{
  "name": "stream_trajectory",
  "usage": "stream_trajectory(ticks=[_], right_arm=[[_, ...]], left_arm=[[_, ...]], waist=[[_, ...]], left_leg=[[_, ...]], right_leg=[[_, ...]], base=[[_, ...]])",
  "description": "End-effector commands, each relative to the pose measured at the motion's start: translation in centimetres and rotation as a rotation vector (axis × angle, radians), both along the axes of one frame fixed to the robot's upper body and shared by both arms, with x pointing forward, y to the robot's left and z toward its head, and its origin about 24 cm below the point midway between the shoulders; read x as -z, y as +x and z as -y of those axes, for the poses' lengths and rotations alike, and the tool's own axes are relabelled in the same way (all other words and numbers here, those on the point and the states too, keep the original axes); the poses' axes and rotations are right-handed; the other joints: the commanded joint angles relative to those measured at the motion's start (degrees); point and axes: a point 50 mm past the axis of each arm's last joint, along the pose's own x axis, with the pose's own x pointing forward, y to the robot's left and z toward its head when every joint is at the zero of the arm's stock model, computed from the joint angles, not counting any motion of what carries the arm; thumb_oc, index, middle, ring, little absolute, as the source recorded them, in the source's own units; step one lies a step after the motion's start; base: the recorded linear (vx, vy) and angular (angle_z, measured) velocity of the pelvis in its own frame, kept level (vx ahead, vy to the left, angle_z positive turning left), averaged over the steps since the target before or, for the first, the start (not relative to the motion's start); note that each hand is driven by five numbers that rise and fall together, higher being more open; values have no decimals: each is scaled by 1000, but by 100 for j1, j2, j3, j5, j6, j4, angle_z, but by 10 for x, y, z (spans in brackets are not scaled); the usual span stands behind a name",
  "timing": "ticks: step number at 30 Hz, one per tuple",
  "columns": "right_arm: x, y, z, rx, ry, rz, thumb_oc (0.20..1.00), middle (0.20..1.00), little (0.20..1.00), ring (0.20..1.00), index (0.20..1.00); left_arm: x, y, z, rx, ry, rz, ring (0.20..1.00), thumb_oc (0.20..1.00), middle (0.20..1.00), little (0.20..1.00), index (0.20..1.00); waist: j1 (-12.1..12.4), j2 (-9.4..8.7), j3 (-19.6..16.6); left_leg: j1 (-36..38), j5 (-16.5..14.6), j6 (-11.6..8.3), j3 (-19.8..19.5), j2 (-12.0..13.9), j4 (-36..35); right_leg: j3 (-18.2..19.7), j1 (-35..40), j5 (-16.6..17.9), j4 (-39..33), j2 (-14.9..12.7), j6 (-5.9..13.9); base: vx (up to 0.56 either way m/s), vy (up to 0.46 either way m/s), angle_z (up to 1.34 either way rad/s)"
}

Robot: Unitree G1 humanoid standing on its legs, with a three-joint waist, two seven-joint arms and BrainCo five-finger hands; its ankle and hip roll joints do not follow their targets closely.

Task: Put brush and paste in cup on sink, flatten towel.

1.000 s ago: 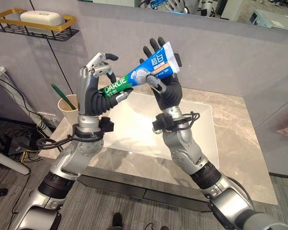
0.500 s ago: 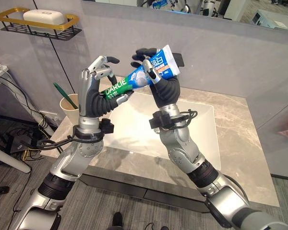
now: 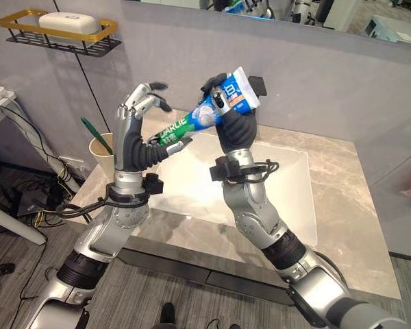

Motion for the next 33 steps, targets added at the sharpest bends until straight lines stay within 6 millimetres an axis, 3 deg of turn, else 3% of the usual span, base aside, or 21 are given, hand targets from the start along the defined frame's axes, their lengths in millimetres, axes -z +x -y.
stream_trajectory(ticks=[1,6,12,17,25,33], right_arm=[[-47,-6,15,93,154,189,200,200,200,200,200],[-58,-6,21,132,157,229,200,200,200,200,200],[-72,-5,30,194,156,282,200,200,200,200,200],[-87,-6,47,272,123,363,200,200,200,200,200],[-93,-5,52,305,62,399,200,200,200,200,200],[-96,0,45,297,6,396,200,200,200,200,200]], left_arm=[[-26,-7,-11,2,-63,133,1000,1000,1000,1000,1000],[-23,-17,-16,22,-100,140,1000,1000,1000,1000,1000],[-2,-34,-40,-30,-142,69,1000,1000,1000,1000,1000],[24,-47,-83,-182,-254,-29,1000,1000,1000,1000,1000],[38,-47,-109,-285,-396,-78,1000,1000,1000,1000,1000],[55,-41,-117,-342,-385,-175,1000,1000,1000,1000,1000]], waist=[[127,-205,-137],[238,-221,-139],[485,-258,-126],[981,-338,-58],[1390,-443,-20],[1561,-518,30]], left_leg=[[-45,-214,-125,45,89,24],[-67,-199,-122,-24,64,24],[-108,-177,-114,-135,6,24],[-257,-123,-119,-371,-96,24],[-446,-65,-88,-681,-258,24],[-572,-52,-34,-848,-381,24]], right_leg=[[71,79,134,225,-666,521],[-1,113,131,221,-674,515],[-117,176,133,179,-678,515],[-393,284,126,106,-698,535],[-737,358,112,136,-753,556],[-934,388,147,164,-813,600]], base=[[-6,0,9],[-3,-1,4],[-2,-2,9],[-4,-10,20],[7,-5,28],[12,8,19]])
